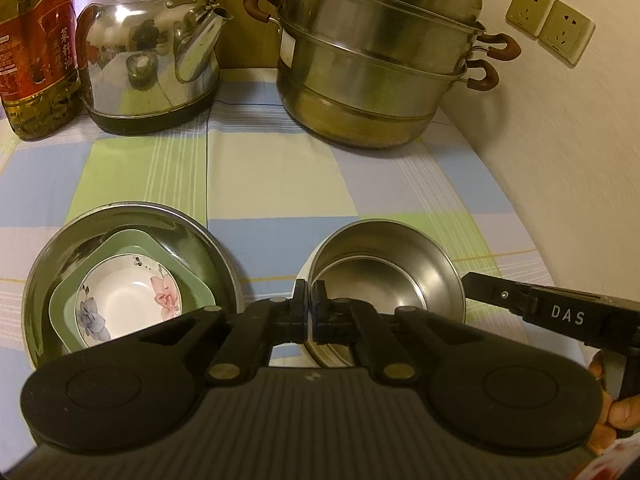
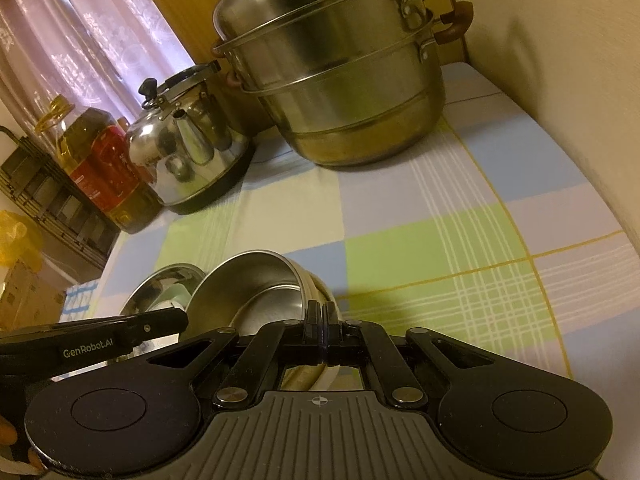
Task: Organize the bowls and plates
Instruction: 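Lift the bowl stack with both tools and carry it over the steel plate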
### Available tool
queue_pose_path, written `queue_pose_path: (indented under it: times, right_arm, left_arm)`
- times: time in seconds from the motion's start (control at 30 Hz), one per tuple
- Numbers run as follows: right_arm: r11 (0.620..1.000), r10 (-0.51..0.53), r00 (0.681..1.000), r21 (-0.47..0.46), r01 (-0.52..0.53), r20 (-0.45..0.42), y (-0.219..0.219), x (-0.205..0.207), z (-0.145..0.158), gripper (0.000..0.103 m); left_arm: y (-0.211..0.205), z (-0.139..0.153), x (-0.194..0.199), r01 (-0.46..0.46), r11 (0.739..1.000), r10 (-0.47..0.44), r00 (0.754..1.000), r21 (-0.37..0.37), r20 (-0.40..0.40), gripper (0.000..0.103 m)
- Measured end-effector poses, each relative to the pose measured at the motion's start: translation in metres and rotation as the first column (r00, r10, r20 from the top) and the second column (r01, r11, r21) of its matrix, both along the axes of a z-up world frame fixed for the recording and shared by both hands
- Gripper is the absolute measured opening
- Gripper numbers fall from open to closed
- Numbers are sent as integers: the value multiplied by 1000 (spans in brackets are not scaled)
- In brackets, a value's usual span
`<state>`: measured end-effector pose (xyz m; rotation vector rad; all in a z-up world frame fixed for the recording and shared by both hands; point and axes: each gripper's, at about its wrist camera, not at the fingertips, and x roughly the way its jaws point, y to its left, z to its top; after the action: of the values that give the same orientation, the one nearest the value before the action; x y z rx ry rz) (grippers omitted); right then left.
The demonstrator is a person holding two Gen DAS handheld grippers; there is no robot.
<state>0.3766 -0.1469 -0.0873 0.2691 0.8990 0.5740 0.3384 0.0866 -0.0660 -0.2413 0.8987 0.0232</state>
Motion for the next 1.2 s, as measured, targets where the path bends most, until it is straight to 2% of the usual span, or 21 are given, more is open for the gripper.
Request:
queue_pose_path:
  times: [0.23, 0.3, 0.37, 0.4, 0.43, 0.5, 0.53, 0.57, 0.67, 0.87, 1.03, 1.2]
  right_arm:
    - [1000, -19, 1000, 10, 19, -3, -4, -1, 3, 1]
    - [999, -30, 1000, 20, 30, -5, -7, 0, 5, 1]
    - [999, -41, 999, 34, 42, -15, -10, 2, 9, 1]
    - [998, -46, 999, 40, 46, -15, -12, 3, 11, 2]
    - [998, -44, 999, 42, 44, -11, -11, 4, 13, 6]
    - [998, -42, 999, 46, 42, -2, -11, 4, 15, 27]
    - [998, -42, 999, 48, 42, 2, -10, 4, 16, 42]
    - [998, -38, 999, 48, 38, 7, -8, 4, 16, 45]
    - [999, -10, 1000, 31, 10, -1, 1, 5, 13, 45]
    - [999, 21, 997, -40, -24, -68, 22, 14, -11, 45]
    - [999, 23, 995, -41, -27, -100, 27, 19, -22, 44]
    - [997, 22, 995, -69, -29, -101, 27, 20, -23, 35]
  left_arm:
    - [2, 1, -2, -19, 1000, 19, 1000, -21, -2, 6]
    - [7, 4, -5, -30, 998, 30, 1000, -54, 4, 14]
    - [11, 7, -7, -48, 995, 49, 999, -84, 8, 35]
    - [13, 8, -8, -53, 994, 54, 998, -92, 14, 36]
    - [13, 9, -8, -54, 994, 56, 998, -96, 17, 36]
    - [13, 8, -8, -53, 994, 54, 998, -95, 11, 36]
    - [12, 6, -7, -52, 994, 53, 999, -95, 5, 36]
    - [11, 4, -6, -52, 994, 52, 999, -95, -3, 36]
    - [8, -5, -3, -53, 993, 50, 998, -108, -31, 36]
    - [3, -20, 4, -59, 994, 52, 996, -96, -71, 35]
    - [-1, -27, 10, -51, 995, 41, 994, -92, -103, 31]
    - [-5, -30, 10, -40, 997, 33, 994, -64, -106, 28]
